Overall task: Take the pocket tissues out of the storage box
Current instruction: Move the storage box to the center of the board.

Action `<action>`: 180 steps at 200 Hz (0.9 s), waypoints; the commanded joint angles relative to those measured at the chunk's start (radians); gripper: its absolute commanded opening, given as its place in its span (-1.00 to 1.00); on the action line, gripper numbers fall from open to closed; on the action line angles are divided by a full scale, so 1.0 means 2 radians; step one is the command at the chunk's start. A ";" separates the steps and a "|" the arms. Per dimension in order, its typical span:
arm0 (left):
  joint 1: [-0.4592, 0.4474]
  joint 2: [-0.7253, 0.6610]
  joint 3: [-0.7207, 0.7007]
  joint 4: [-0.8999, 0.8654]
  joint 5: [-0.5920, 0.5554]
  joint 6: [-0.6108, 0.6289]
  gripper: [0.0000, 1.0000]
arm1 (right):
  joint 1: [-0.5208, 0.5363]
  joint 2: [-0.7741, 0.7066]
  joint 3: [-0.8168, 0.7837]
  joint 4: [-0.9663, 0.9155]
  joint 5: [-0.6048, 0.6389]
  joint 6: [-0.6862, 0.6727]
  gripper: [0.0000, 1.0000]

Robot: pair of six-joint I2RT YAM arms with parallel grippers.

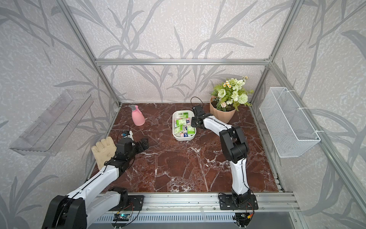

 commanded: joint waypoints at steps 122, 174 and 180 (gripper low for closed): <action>-0.002 0.013 0.051 -0.037 0.019 0.066 1.00 | -0.002 -0.086 -0.067 -0.009 -0.121 -0.175 -0.84; -0.002 0.049 0.087 -0.043 0.065 0.083 1.00 | 0.003 -0.078 -0.057 -0.047 -0.184 -0.284 -0.83; -0.002 0.055 0.091 -0.044 0.072 0.083 1.00 | 0.004 -0.074 -0.054 -0.048 -0.190 -0.291 -0.83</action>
